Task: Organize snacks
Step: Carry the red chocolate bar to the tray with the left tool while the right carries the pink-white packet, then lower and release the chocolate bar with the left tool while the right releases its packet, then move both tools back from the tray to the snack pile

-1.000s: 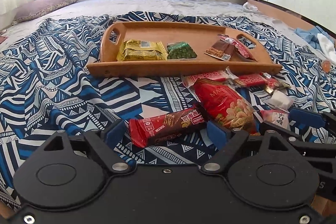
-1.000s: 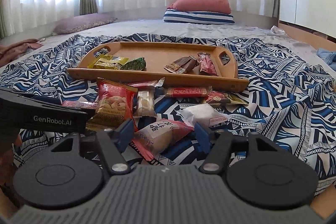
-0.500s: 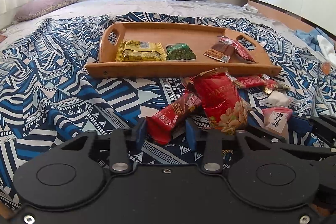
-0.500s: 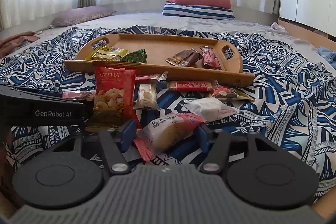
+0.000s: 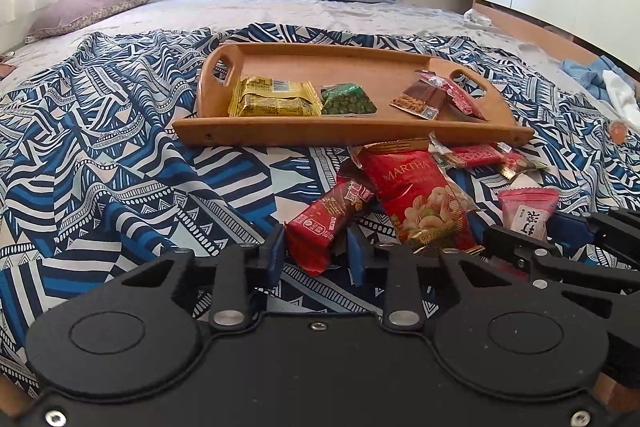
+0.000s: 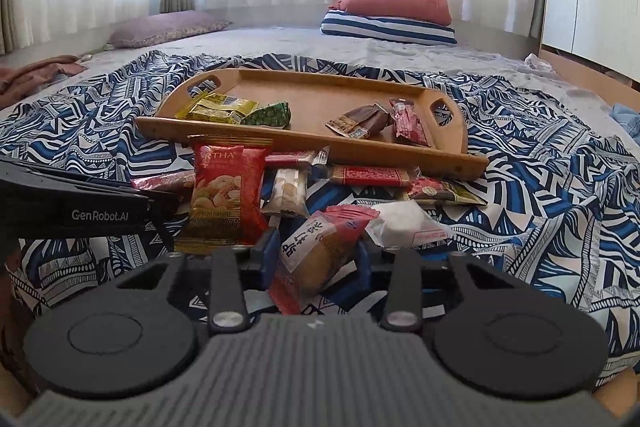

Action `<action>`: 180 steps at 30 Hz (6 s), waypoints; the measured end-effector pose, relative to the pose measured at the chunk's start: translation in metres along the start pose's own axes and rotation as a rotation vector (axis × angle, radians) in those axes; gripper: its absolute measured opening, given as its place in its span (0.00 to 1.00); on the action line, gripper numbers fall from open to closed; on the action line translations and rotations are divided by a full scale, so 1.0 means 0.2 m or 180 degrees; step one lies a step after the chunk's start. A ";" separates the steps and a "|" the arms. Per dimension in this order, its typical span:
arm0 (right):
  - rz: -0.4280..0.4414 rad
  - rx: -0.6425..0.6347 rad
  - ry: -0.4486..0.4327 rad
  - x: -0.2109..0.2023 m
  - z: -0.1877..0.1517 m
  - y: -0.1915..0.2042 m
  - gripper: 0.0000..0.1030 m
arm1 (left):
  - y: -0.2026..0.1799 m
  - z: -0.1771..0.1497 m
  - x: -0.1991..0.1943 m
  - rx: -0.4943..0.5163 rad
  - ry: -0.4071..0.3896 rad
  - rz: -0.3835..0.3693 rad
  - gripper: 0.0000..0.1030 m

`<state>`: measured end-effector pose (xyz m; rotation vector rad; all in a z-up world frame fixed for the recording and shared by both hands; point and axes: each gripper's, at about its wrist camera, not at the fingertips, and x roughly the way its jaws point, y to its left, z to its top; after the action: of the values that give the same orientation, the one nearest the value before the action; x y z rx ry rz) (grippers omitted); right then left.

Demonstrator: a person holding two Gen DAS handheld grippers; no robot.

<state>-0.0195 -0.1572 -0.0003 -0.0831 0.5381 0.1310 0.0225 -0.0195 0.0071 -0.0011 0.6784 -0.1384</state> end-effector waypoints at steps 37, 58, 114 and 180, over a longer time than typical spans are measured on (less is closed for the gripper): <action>-0.0147 0.0249 -0.0163 -0.02 0.14 -0.12 0.39 | 0.06 0.11 -0.14 -0.0203 -0.0282 0.0144 0.28; -0.0083 0.0771 -0.0140 0.29 0.56 -0.39 0.39 | 0.18 0.56 0.05 -0.0405 -0.0494 0.0168 0.28; 0.0216 0.0650 0.0673 1.14 0.75 -0.33 0.41 | 0.27 0.79 0.88 -0.0622 0.0072 0.0571 0.28; -0.0209 -0.0111 -0.0061 0.22 0.38 -0.31 1.00 | 0.05 0.31 0.00 -0.0459 -0.0130 0.0005 0.98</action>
<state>0.0652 -0.2055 0.0447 -0.1334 0.5135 0.0770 0.0620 -0.0121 0.0547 -0.1416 0.6463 -0.0876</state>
